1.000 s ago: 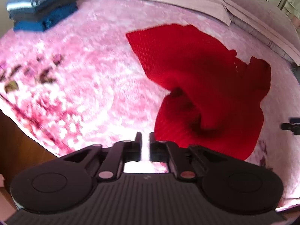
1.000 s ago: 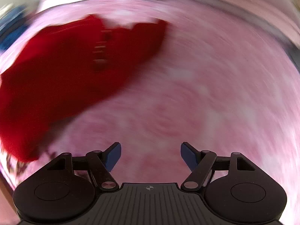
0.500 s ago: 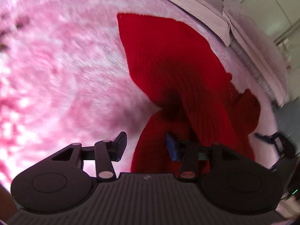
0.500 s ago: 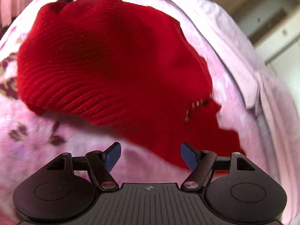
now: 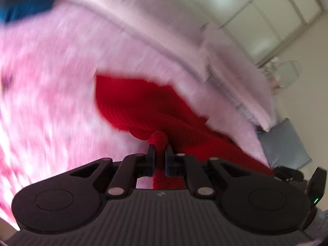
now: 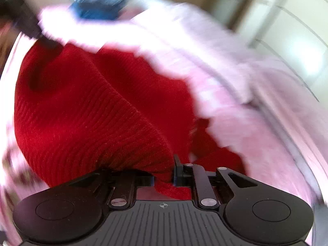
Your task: Fold clothes
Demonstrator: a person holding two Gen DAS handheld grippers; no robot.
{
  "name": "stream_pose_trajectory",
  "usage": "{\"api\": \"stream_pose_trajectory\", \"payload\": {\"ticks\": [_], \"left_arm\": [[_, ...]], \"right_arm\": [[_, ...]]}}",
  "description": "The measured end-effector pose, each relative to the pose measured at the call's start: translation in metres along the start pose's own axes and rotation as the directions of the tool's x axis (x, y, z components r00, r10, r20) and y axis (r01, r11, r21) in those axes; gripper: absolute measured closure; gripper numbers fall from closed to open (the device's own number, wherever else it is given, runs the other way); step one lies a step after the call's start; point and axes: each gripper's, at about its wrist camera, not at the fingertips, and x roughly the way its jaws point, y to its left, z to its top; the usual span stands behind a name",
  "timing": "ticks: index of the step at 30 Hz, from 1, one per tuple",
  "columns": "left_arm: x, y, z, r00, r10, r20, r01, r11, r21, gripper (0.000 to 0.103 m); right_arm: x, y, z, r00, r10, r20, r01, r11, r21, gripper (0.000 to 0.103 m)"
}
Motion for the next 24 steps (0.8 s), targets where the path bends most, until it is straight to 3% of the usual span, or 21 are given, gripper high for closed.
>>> {"api": "stream_pose_trajectory", "payload": {"ticks": [4, 9, 12, 19, 22, 24], "left_arm": [[-0.060, -0.035, 0.057, 0.990, -0.075, 0.122, 0.058, 0.989, 0.135, 0.098], [-0.139, -0.069, 0.109, 0.941, -0.176, 0.290, 0.108, 0.966, 0.236, 0.098], [-0.182, -0.083, 0.118, 0.913, -0.206, 0.353, 0.114, 0.958, 0.263, 0.098], [-0.245, -0.115, 0.150, 0.853, -0.254, 0.456, 0.113, 0.943, 0.314, 0.098], [-0.221, -0.140, 0.186, 0.856, -0.265, 0.444, 0.094, 0.924, 0.371, 0.097], [-0.169, -0.156, 0.214, 0.889, -0.245, 0.386, 0.089, 0.921, 0.379, 0.095]], "right_arm": [[-0.075, -0.012, 0.053, 0.979, -0.152, 0.136, 0.134, 0.982, 0.135, 0.090], [-0.162, -0.013, 0.115, 0.912, -0.297, 0.282, 0.231, 0.941, 0.246, 0.090], [-0.203, -0.010, 0.139, 0.884, -0.322, 0.339, 0.235, 0.933, 0.273, 0.090], [-0.272, 0.002, 0.162, 0.865, -0.272, 0.422, 0.168, 0.949, 0.268, 0.090], [-0.279, -0.017, 0.170, 0.872, -0.278, 0.404, 0.143, 0.932, 0.332, 0.090], [-0.262, -0.040, 0.174, 0.900, -0.283, 0.331, 0.133, 0.903, 0.409, 0.090]]}}
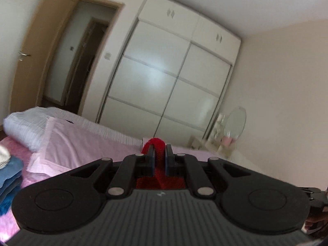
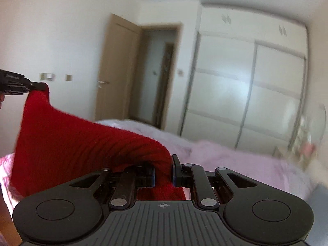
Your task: Fold clothes
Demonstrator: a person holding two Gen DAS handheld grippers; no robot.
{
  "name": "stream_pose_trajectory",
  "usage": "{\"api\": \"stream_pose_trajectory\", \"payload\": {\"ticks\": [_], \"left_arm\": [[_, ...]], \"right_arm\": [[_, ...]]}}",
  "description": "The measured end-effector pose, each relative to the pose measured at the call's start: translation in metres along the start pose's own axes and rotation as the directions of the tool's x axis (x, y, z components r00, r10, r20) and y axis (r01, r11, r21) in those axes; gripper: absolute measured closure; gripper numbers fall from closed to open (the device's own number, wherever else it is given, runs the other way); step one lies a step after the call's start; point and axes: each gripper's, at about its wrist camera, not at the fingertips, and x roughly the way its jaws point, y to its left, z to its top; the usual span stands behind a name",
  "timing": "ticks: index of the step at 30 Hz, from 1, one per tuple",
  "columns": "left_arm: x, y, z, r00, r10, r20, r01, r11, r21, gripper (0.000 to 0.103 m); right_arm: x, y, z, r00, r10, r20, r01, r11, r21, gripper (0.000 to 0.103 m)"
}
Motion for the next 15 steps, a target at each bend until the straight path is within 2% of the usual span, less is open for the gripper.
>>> {"api": "stream_pose_trajectory", "payload": {"ticks": [2, 3, 4, 5, 6, 7, 8, 10, 11, 13, 15], "left_arm": [[0.073, 0.006, -0.006, 0.994, 0.057, -0.097, -0.061, 0.997, -0.043, 0.091], [0.109, 0.010, -0.012, 0.983, 0.098, -0.155, -0.107, 0.993, -0.053, 0.088], [0.145, 0.015, -0.023, 0.960, 0.165, -0.226, -0.178, 0.983, -0.040, 0.088], [0.176, 0.018, -0.035, 0.927, 0.233, -0.293, -0.249, 0.968, -0.018, 0.088], [0.195, 0.020, -0.048, 0.894, 0.287, -0.345, -0.303, 0.953, 0.008, 0.088], [0.206, 0.023, -0.062, 0.872, 0.308, -0.381, -0.325, 0.946, 0.021, 0.088], [0.212, 0.025, -0.076, 0.853, 0.323, -0.410, -0.342, 0.939, 0.029, 0.088], [0.208, 0.030, -0.105, 0.828, 0.333, -0.452, -0.361, 0.932, 0.024, 0.088], [0.202, 0.035, -0.121, 0.806, 0.340, -0.484, -0.374, 0.927, 0.027, 0.088], [0.185, 0.042, -0.154, 0.748, 0.379, -0.546, -0.429, 0.902, 0.038, 0.088], [0.170, 0.053, -0.176, 0.694, 0.399, -0.599, -0.480, 0.877, 0.028, 0.088]], "right_arm": [[0.046, -0.027, -0.007, 0.988, -0.034, -0.153, 0.053, 0.992, 0.117, 0.088], [0.078, -0.045, -0.018, 0.959, -0.028, -0.281, 0.082, 0.980, 0.182, 0.078], [0.111, -0.062, -0.029, 0.915, -0.013, -0.404, 0.120, 0.963, 0.241, 0.057], [0.137, -0.078, -0.043, 0.870, -0.004, -0.493, 0.166, 0.944, 0.284, 0.052], [0.156, -0.092, -0.059, 0.839, -0.012, -0.544, 0.214, 0.926, 0.310, 0.052], [0.172, -0.104, -0.075, 0.809, -0.023, -0.588, 0.260, 0.910, 0.322, 0.052], [0.179, -0.112, -0.088, 0.791, -0.031, -0.611, 0.284, 0.904, 0.321, 0.052], [0.181, -0.124, -0.107, 0.782, -0.021, -0.623, 0.282, 0.903, 0.324, 0.051], [0.182, -0.130, -0.118, 0.776, -0.003, -0.630, 0.273, 0.903, 0.332, 0.051], [0.181, -0.138, -0.142, 0.746, 0.027, -0.666, 0.274, 0.898, 0.343, 0.051], [0.180, -0.145, -0.170, 0.697, 0.052, -0.715, 0.290, 0.891, 0.348, 0.051]]}}
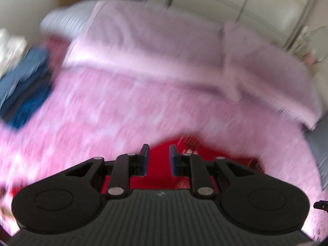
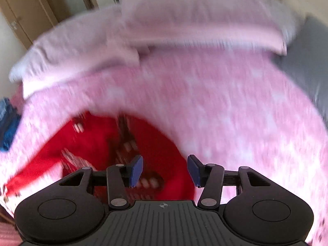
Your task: Fold clothes
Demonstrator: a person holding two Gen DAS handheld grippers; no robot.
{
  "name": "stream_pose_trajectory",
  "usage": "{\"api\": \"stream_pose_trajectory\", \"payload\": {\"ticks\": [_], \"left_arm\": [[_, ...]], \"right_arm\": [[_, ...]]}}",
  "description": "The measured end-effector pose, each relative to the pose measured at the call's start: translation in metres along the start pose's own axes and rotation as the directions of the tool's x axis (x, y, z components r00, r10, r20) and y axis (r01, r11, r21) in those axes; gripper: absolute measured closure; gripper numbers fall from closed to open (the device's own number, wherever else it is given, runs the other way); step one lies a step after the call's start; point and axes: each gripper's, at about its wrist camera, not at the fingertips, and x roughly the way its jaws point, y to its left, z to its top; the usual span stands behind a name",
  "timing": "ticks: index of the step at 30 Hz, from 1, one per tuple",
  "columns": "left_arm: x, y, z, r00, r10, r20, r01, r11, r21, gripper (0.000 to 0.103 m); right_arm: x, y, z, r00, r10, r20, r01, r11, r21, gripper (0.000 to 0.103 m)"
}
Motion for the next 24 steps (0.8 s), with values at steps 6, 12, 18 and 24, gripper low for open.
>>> {"api": "stream_pose_trajectory", "payload": {"ticks": [6, 12, 18, 24], "left_arm": [[0.005, 0.006, -0.071, 0.990, -0.011, -0.142, -0.006, 0.993, -0.118, 0.088], [0.019, -0.009, -0.083, 0.981, -0.053, -0.185, 0.025, 0.989, -0.148, 0.088], [0.011, -0.024, -0.078, 0.987, -0.045, -0.157, 0.031, 0.996, -0.087, 0.088], [0.007, -0.020, -0.073, 0.991, -0.032, -0.126, 0.025, 0.998, -0.062, 0.088]], "right_arm": [[0.056, -0.032, -0.061, 0.983, 0.004, -0.186, 0.005, 0.999, 0.047, 0.051], [0.115, -0.033, -0.108, 0.957, 0.141, -0.255, -0.078, 0.967, 0.244, 0.028], [0.156, -0.044, -0.138, 0.932, 0.184, -0.314, -0.052, 0.921, 0.386, 0.094], [0.101, -0.105, -0.092, 0.971, -0.127, -0.202, 0.172, 0.960, 0.220, 0.094]]}}
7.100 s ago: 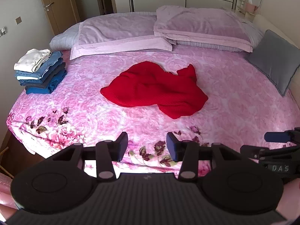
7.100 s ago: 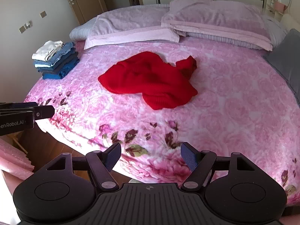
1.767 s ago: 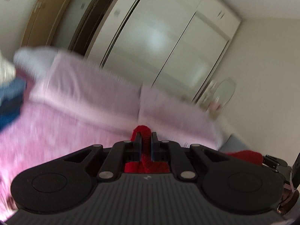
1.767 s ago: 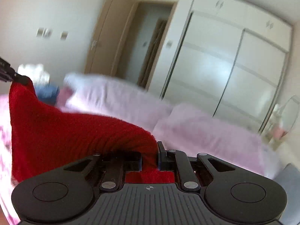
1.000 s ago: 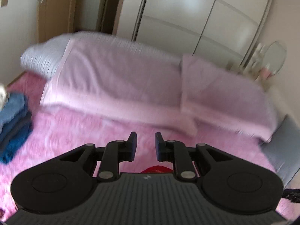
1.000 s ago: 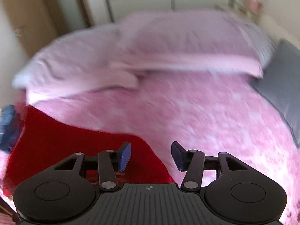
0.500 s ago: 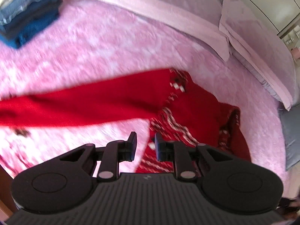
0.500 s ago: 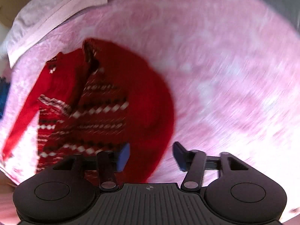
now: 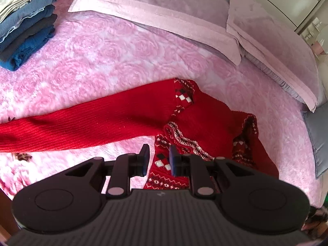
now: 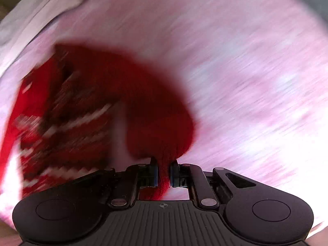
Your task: Fold clothes
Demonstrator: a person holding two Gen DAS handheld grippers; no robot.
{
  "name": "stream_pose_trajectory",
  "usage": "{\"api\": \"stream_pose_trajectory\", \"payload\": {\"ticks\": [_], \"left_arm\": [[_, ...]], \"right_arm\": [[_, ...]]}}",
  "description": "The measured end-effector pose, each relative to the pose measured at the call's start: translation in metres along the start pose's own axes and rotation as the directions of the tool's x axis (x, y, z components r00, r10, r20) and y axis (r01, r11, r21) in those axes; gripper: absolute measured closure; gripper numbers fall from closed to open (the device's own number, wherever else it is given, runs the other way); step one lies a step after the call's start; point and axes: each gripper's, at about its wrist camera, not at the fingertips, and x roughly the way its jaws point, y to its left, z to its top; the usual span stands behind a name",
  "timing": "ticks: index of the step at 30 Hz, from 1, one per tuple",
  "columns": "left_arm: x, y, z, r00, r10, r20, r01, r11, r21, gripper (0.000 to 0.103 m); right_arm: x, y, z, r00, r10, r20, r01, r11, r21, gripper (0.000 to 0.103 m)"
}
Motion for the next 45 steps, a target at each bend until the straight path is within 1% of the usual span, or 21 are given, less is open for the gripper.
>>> {"api": "stream_pose_trajectory", "payload": {"ticks": [2, 4, 6, 9, 12, 16, 22, 23, 24, 25, 26, 29, 32, 34, 35, 36, 37, 40, 42, 44, 45], "left_arm": [[0.009, 0.000, 0.003, 1.000, -0.006, -0.007, 0.006, 1.000, 0.014, 0.088], [0.026, -0.002, 0.007, 1.000, -0.009, -0.023, 0.010, 0.999, 0.038, 0.088], [0.046, -0.005, 0.014, 0.999, -0.025, -0.033, 0.027, 0.998, 0.062, 0.087], [0.083, -0.007, 0.027, 0.997, -0.062, -0.045, 0.067, 0.992, 0.106, 0.085], [0.126, -0.015, 0.040, 0.992, -0.106, -0.061, 0.115, 0.979, 0.169, 0.084], [0.182, -0.033, 0.053, 0.987, -0.142, -0.075, 0.157, 0.950, 0.268, 0.078], [0.249, -0.055, 0.060, 0.975, -0.168, -0.149, 0.214, 0.896, 0.389, 0.077], [0.259, -0.060, 0.060, 0.967, -0.166, -0.193, 0.234, 0.878, 0.418, 0.099], [0.266, -0.064, 0.061, 0.962, -0.157, -0.225, 0.244, 0.864, 0.440, 0.102], [0.270, -0.067, 0.066, 0.956, -0.164, -0.243, 0.259, 0.858, 0.443, 0.102], [0.272, -0.069, 0.076, 0.944, -0.200, -0.261, 0.297, 0.861, 0.413, 0.103], [0.272, -0.080, 0.127, 0.909, -0.362, -0.206, 0.409, 0.867, 0.284, 0.103], [0.267, -0.097, 0.192, 0.896, -0.442, 0.043, 0.429, 0.886, 0.176, 0.103], [0.271, -0.094, 0.224, 0.892, -0.421, 0.165, 0.421, 0.906, 0.037, 0.103], [0.275, -0.089, 0.235, 0.895, -0.410, 0.176, 0.420, 0.907, -0.028, 0.103], [0.278, -0.084, 0.244, 0.901, -0.396, 0.179, 0.412, 0.909, -0.066, 0.103], [0.279, -0.080, 0.244, 0.910, -0.379, 0.167, 0.392, 0.918, -0.055, 0.100], [0.282, -0.068, 0.226, 0.954, -0.285, 0.098, 0.278, 0.958, 0.074, 0.099], [0.285, -0.057, 0.201, 0.970, -0.244, 0.012, 0.238, 0.958, 0.161, 0.099], [0.288, -0.048, 0.175, 0.972, -0.225, -0.071, 0.236, 0.947, 0.219, 0.099], [0.289, -0.046, 0.160, 0.968, -0.228, -0.107, 0.247, 0.940, 0.233, 0.099]], "right_arm": [[-0.007, -0.033, 0.020, 0.988, -0.151, 0.040, 0.150, 0.988, 0.027, 0.092], [-0.011, -0.056, 0.034, 0.970, -0.241, 0.043, 0.239, 0.970, 0.046, 0.049], [-0.016, -0.067, 0.044, 0.957, -0.284, 0.056, 0.282, 0.959, 0.037, 0.045], [-0.035, -0.039, 0.048, 0.957, -0.212, 0.201, 0.233, 0.968, -0.090, 0.045], [-0.030, 0.018, 0.046, 0.959, -0.044, 0.280, 0.130, 0.947, -0.294, 0.045], [-0.002, 0.108, 0.041, 0.937, 0.173, 0.303, 0.035, 0.818, -0.574, 0.045], [0.058, 0.187, 0.056, 0.912, 0.270, 0.308, 0.055, 0.666, -0.744, 0.045], [0.068, 0.191, 0.059, 0.918, 0.272, 0.288, 0.052, 0.638, -0.768, 0.045], [0.078, 0.195, 0.061, 0.924, 0.273, 0.268, 0.049, 0.610, -0.791, 0.047], [0.086, 0.197, 0.066, 0.928, 0.281, 0.244, 0.037, 0.583, -0.812, 0.089], [0.088, 0.197, 0.075, 0.929, 0.295, 0.222, 0.013, 0.574, -0.818, 0.095], [0.075, 0.188, 0.118, 0.914, 0.341, 0.219, -0.051, 0.633, -0.773, 0.095], [0.067, 0.169, 0.181, 0.900, 0.322, 0.294, -0.084, 0.790, -0.607, 0.095], [0.077, 0.152, 0.219, 0.925, 0.274, 0.263, -0.135, 0.885, -0.446, 0.091], [0.083, 0.144, 0.233, 0.939, 0.250, 0.237, -0.151, 0.917, -0.369, 0.083], [0.090, 0.137, 0.238, 0.952, 0.219, 0.214, -0.147, 0.940, -0.307, 0.052], [0.093, 0.130, 0.237, 0.959, 0.177, 0.220, -0.118, 0.959, -0.257, 0.030], [0.086, 0.115, 0.215, 0.953, 0.133, 0.271, -0.061, 0.964, -0.260, 0.029], [0.077, 0.113, 0.196, 0.942, 0.168, 0.291, -0.068, 0.944, -0.323, 0.029], [0.070, 0.127, 0.179, 0.916, 0.285, 0.282, -0.142, 0.889, -0.436, 0.043], [0.071, 0.136, 0.173, 0.911, 0.327, 0.251, -0.173, 0.857, -0.486, 0.057]]}}
